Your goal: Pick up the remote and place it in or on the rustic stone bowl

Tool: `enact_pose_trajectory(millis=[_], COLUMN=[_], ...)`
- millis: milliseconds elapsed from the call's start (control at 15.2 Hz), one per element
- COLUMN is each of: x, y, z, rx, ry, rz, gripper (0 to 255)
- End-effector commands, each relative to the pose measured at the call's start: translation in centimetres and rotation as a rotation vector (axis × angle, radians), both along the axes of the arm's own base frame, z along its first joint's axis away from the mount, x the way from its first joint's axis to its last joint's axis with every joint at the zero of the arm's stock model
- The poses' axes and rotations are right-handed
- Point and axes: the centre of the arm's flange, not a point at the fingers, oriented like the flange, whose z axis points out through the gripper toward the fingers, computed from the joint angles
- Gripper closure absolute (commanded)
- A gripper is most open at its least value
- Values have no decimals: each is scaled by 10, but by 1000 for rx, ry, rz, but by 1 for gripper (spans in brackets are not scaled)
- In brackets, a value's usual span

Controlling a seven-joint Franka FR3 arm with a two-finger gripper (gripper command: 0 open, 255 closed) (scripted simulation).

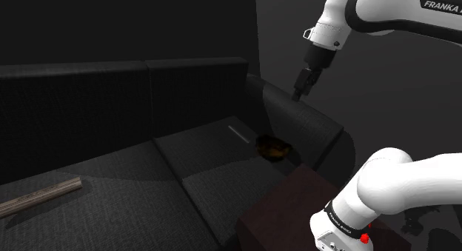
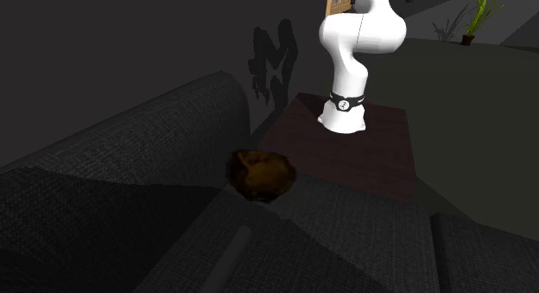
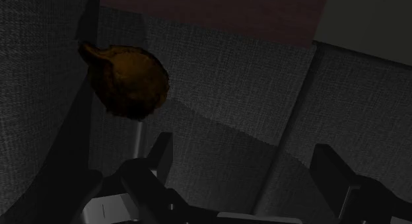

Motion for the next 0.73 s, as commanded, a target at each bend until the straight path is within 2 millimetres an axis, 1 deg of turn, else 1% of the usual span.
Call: enact_pose_trajectory(millis=[0, 660], x=[0, 79], y=[0, -43], z=[0, -99], rx=[0, 18], ry=[0, 13], rz=[0, -60], gripper=[0, 0])
